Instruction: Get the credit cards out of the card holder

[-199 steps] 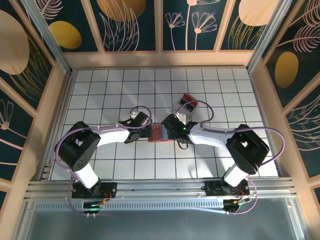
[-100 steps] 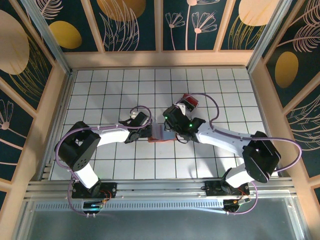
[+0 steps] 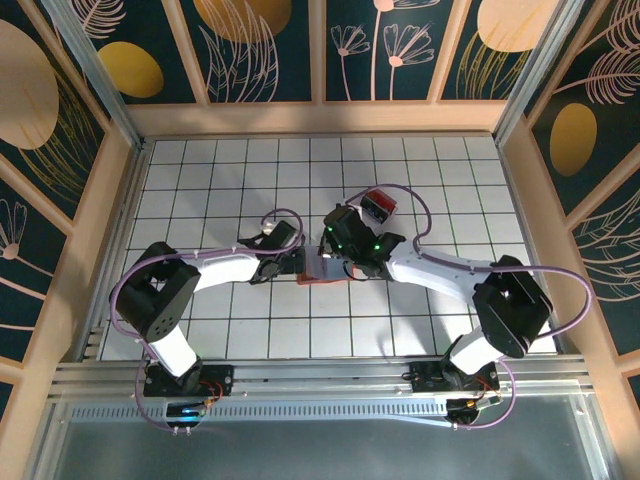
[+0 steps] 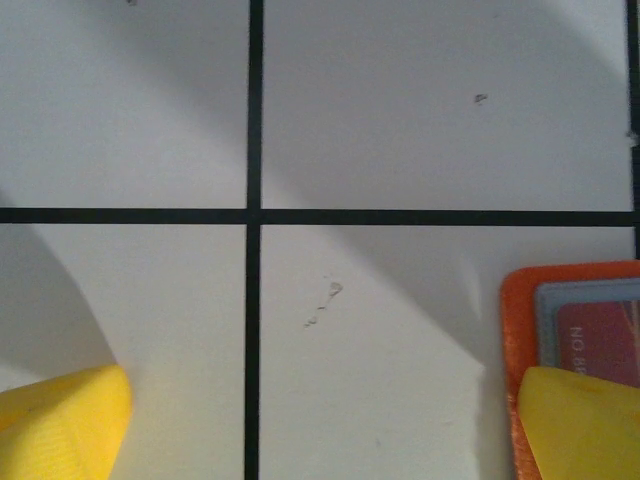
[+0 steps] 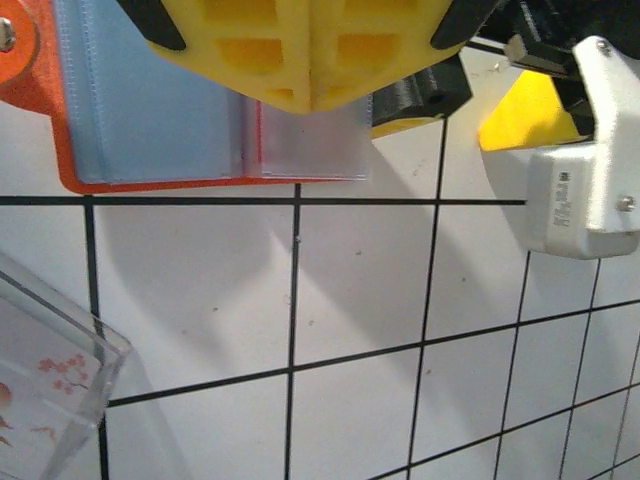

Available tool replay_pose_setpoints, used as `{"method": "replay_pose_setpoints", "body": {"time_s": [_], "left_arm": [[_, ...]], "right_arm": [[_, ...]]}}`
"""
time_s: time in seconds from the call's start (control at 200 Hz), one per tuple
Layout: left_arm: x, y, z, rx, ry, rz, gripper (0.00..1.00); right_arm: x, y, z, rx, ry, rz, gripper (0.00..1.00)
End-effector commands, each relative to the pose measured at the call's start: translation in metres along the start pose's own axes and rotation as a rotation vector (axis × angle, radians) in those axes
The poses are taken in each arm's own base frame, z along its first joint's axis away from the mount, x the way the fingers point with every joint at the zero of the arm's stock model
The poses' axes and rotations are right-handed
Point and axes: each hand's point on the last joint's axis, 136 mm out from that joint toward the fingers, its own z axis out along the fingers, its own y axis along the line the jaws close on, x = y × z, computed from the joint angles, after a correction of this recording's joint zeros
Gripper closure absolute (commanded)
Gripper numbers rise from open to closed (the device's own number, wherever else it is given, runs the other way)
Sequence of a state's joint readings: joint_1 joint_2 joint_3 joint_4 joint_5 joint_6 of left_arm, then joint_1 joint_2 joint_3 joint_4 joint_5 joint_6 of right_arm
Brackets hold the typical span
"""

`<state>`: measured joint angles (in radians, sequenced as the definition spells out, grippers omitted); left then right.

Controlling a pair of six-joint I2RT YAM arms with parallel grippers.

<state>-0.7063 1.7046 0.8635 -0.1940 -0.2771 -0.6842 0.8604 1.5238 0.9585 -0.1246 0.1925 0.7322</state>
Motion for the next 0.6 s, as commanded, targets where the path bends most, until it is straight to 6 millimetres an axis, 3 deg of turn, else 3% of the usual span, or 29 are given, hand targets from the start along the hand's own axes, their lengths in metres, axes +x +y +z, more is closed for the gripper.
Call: {"method": "replay_pose_setpoints", "body": {"time_s": [0.0, 0.215, 0.235, 0.31, 0.596], "left_arm": [[-0.007, -0.016, -0.003, 0.035, 0.014, 0.011, 0.01], [-0.003, -0.029, 0.001, 0.034, 0.031, 0.042, 0.01], [-0.012, -0.037, -0.003, 0.052, 0.012, 0.037, 0.01], [-0.014, -0.043, -0.004, 0.063, 0.007, 0.042, 0.01], [-0.002, -0.069, 0.007, 0.131, 0.038, 0.054, 0.01]], "right_arm": [[-0.011, -0.006, -0.009, -0.010, -0.046, 0.030, 0.96], [-0.010, -0.016, -0.014, -0.002, -0.056, 0.045, 0.96], [-0.010, -0.016, -0.015, -0.002, -0.058, 0.048, 0.96], [-0.009, -0.018, -0.015, -0.004, -0.058, 0.051, 0.96], [-0.007, -0.023, -0.010, -0.021, -0.047, 0.085, 1.00]]}}
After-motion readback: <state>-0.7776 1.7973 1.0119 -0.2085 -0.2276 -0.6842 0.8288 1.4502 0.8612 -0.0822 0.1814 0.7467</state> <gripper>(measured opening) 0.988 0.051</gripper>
